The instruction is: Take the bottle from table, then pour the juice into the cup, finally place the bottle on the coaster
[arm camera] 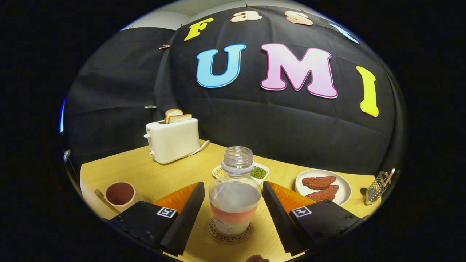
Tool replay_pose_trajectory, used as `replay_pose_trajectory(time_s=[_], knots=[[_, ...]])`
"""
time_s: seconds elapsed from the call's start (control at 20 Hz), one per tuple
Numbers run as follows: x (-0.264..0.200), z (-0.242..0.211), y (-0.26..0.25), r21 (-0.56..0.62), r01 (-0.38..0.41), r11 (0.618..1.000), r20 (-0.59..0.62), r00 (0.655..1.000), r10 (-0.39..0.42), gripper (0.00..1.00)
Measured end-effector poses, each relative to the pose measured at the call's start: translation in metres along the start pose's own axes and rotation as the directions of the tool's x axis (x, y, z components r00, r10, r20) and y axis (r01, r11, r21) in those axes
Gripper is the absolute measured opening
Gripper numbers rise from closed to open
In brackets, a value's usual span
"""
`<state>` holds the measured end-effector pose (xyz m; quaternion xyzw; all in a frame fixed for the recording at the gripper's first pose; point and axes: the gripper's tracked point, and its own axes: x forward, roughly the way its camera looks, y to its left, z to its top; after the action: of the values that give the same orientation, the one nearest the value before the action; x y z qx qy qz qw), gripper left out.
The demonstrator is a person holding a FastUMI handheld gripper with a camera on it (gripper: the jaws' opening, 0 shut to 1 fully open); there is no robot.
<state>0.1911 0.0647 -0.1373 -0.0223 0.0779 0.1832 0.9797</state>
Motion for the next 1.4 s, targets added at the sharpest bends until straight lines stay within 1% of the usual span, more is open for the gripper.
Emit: replay_pose_trajectory(time_s=[0.1, 0.2, 0.45, 0.6, 0.8, 0.9, 1.0, 1.1, 1.3, 1.4], knots=[[-0.018, 0.006, 0.0, -0.002, 0.005, 1.0, -0.002, 1.0, -0.005, 0.98], [-0.039, 0.019, -0.006, -0.008, 0.038, 0.999, 0.003, 0.999, -0.038, 0.98], [-0.109, 0.078, -0.027, -0.026, 0.158, 0.987, 0.076, 0.985, -0.156, 0.97], [-0.157, 0.108, -0.043, -0.025, 0.239, 0.971, 0.092, 0.967, -0.236, 0.97], [-0.227, 0.148, -0.062, -0.029, 0.355, 0.935, 0.138, 0.927, -0.348, 0.97], [-0.26, 0.162, -0.069, -0.038, 0.407, 0.913, 0.153, 0.905, -0.397, 0.97], [-0.289, 0.171, -0.074, -0.015, 0.453, 0.891, 0.152, 0.882, -0.446, 0.97], [-0.319, 0.18, -0.084, 0.0, 0.509, 0.861, 0.169, 0.849, -0.501, 0.97], [-0.356, 0.187, -0.093, 0.011, 0.589, 0.808, 0.184, 0.793, -0.581, 0.97], [-0.363, 0.19, -0.092, 0.033, 0.605, 0.795, 0.192, 0.777, -0.599, 0.97]])
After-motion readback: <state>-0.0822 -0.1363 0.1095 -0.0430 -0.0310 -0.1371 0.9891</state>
